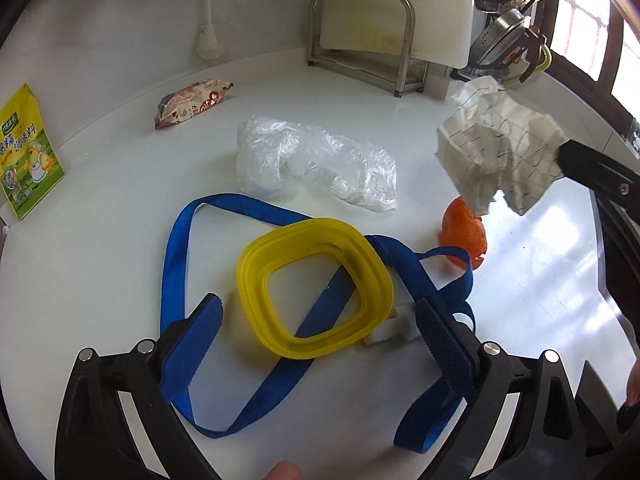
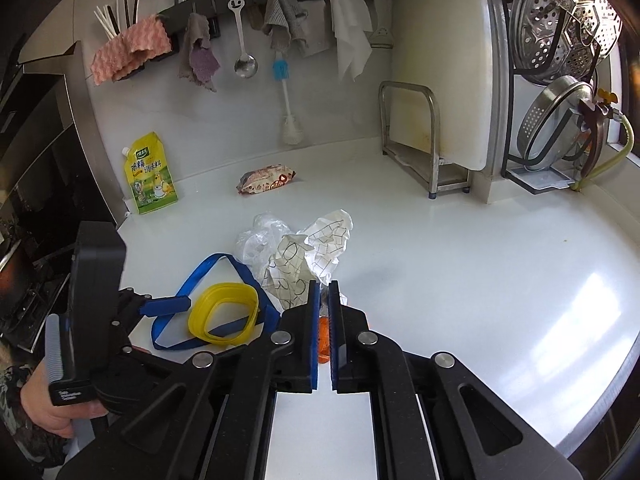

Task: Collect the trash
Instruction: 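Grasp the yellow plastic lid with the left tool while the right tool grasps crumpled white paper, then carry the yellow lid and white paper over the grey basket with both tools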

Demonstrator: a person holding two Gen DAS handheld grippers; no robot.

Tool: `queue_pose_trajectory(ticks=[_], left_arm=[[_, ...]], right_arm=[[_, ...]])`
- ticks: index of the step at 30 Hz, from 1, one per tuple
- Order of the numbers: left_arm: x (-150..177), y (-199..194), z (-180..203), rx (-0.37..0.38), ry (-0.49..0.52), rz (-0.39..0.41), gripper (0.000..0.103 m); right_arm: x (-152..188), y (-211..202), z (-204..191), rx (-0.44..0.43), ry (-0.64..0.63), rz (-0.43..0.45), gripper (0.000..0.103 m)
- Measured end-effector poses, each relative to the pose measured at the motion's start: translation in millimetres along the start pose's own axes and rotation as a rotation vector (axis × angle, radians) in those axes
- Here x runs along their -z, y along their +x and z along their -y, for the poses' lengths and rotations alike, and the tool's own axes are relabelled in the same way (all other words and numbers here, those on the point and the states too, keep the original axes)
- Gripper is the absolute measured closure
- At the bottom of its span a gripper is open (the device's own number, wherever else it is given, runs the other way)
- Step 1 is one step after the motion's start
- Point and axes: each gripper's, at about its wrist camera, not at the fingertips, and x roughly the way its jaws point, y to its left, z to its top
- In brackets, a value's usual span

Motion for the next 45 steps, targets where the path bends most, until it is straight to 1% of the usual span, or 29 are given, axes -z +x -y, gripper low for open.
queue_pose_trajectory(ticks=[3,4,5,8,10,13,18,24,28,32,45], left_arm=[[-2,2,-4,0.026,-0.018,-0.002,0.016],[-2,1,-4,0.028,-0.013,0.002,0.021],[-3,2,-4,0.03,-0.011,0.002,0.029],[-4,2,-7,0.039,-0.016,0.003,0.033],[-3,0,-7,0.037,-0.012,0.009,0.033],[-2,-9,-8,0.028,-0.007,0.041,0.034],[-4,-38,-11,0.014,-0.009,0.106,0.034],[8,-79,-11,0.015,-0.004,0.16,0.034],[22,-107,-10,0.022,-0.009,0.183,0.034],[44,-130,-6,0.024,-0.003,0.196,0.034],[106,-181,14,0.042,0.004,0.211,0.034]], right_arm=[[3,-6,3,-0.005,0.007,0.01,0.099],[4,-8,4,-0.008,0.01,0.013,0.099],[5,-9,4,-0.011,0.013,0.016,0.099],[8,-13,4,-0.017,0.022,0.023,0.099],[10,-15,4,-0.02,0.023,0.026,0.099],[11,-16,2,-0.021,0.024,0.026,0.099],[10,-27,-4,-0.025,0.025,0.039,0.099],[12,-45,-19,-0.038,0.016,0.048,0.099],[16,-62,-31,-0.036,0.002,0.057,0.099],[27,-78,-41,-0.043,0.004,0.056,0.099],[88,-143,-61,-0.048,0.008,0.039,0.099]])
